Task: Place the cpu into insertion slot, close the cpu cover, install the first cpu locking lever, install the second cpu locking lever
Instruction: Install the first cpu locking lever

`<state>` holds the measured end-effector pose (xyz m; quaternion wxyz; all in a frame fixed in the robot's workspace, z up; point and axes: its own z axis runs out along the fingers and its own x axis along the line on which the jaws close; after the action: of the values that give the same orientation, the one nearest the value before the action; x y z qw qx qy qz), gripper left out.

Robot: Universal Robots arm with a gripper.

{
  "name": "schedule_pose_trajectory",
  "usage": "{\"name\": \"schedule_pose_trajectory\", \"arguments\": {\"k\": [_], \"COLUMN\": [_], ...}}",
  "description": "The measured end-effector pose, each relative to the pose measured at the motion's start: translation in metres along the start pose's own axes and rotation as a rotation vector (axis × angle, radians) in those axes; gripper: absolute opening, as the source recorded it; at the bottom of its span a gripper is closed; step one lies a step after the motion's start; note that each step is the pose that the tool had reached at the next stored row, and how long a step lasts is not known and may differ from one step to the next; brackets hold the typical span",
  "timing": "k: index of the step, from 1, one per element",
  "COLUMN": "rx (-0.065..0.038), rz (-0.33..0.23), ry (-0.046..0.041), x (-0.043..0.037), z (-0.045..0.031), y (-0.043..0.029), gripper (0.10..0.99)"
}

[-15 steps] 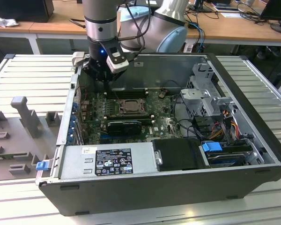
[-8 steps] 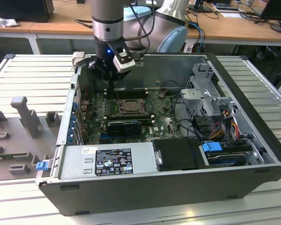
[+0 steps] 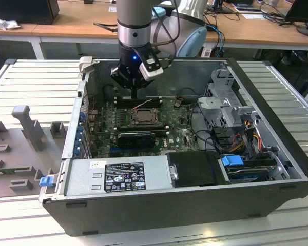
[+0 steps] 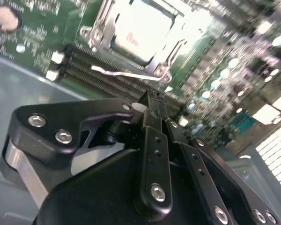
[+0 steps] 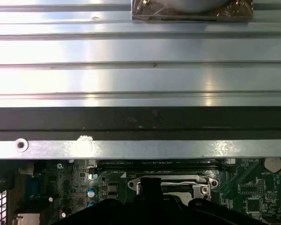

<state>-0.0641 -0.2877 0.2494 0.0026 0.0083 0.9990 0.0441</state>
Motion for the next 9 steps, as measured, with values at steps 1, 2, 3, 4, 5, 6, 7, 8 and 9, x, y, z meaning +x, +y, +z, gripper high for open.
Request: {"name": "schedule_pose_trajectory", "arguments": {"k": [1, 2, 3, 4, 5, 6, 7, 8, 9], "rx": [-0.015, -0.018, -0.018, -0.018, -0.018, -0.018, -0.018, -0.018, -0.018], "rz": [0.0, 0.0, 0.0, -0.001, -0.002, -0.005, -0.012, -0.016, -0.017], "ry": [0.0003, 0.0001, 0.0004, 0.0004, 0.0006, 0.0008, 0.0016, 0.0019, 0.0021], "x": [0.0, -0.0001, -0.0005, -0.0022, -0.0037, -0.0053, -0.0099, -0.0129, -0.0154], "z": [0.0002, 0.0023, 0.0041, 0.0077, 0.01, 0.0121, 0.0166, 0.0184, 0.0194], "y": [-0.0007, -0.0011, -0.0013, -0.0015, -0.0017, -0.0017, -0.0006, -0.0004, -0.0004], "gripper": [0.106, 0.106, 0.106, 0.106, 0.106, 0.106, 0.106, 0.106, 0.106]}}
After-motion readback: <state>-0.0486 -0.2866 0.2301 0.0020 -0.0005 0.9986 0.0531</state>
